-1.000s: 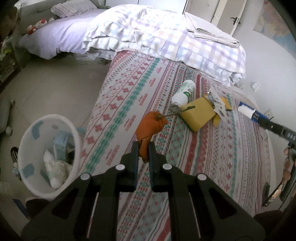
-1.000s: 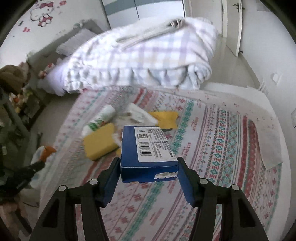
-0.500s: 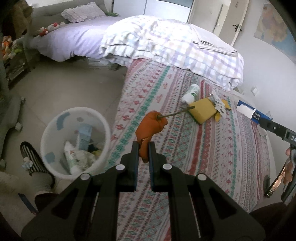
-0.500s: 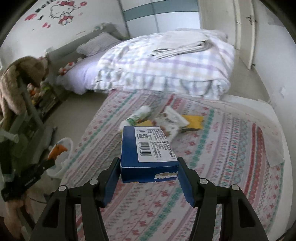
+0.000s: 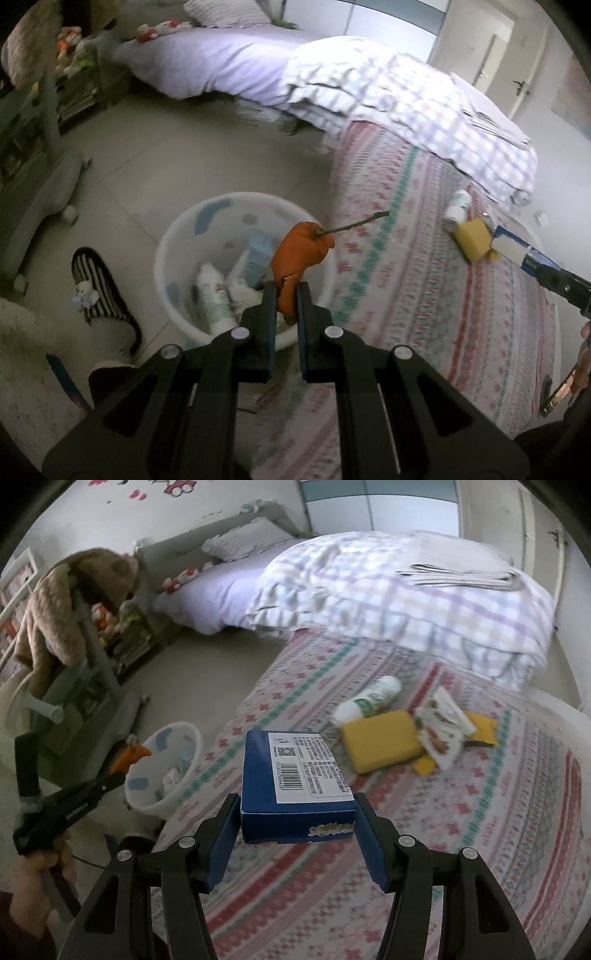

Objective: Collect trash
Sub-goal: 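Carry the orange item and blue box to the white bin and release both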

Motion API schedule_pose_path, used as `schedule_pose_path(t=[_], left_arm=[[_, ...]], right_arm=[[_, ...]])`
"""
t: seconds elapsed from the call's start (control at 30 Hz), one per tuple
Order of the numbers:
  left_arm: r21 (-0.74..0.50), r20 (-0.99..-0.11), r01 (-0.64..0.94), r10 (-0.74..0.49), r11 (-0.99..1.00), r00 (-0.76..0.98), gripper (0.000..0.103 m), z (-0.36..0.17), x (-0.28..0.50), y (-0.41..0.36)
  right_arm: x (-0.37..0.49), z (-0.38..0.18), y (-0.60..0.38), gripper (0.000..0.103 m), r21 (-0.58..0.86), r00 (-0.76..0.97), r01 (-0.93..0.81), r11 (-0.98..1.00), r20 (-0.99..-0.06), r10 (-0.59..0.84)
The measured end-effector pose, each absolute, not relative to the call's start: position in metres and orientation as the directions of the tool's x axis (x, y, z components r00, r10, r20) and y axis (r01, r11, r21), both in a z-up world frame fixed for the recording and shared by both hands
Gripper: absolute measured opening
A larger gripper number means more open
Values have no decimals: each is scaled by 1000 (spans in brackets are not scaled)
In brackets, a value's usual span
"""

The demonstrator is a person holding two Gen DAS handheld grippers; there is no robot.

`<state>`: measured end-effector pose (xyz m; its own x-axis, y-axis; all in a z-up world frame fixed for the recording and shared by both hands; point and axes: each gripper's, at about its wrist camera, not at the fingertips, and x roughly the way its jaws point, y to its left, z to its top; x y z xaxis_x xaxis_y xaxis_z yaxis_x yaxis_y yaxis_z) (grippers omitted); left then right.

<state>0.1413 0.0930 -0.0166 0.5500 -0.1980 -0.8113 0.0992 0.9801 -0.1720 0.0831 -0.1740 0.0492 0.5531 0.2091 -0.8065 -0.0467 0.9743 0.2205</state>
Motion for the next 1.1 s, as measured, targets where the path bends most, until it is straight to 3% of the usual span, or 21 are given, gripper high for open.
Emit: schedule_pose_path(t=[0.3, 0.37, 0.4, 0.43, 0.73, 1.1], left_arm=[[-175, -812, 27, -160, 984, 561, 13, -38, 157, 129], [-159, -809, 33, -150, 987, 568, 37, -39, 160, 132], [-151, -813, 32, -142, 988, 564, 68, -40, 162, 134], [-141, -813, 16, -125, 990, 568, 86, -41, 162, 137], [-63, -835, 1, -53, 998, 547, 94, -54, 156, 145], [-41, -838, -31, -17, 999, 545, 95, -49, 146, 164]], right_arm=[[114, 32, -132, 61, 210, 515, -117, 971, -823, 240], [122, 28, -122, 61, 202, 506, -132, 970, -828, 242], [125, 26, -117, 61, 198, 502, -141, 970, -830, 242], [128, 24, -112, 61, 194, 498, -151, 969, -832, 244], [144, 8, -73, 61, 187, 479, -218, 958, -834, 272], [146, -3, -36, 61, 219, 470, -270, 938, -820, 327]])
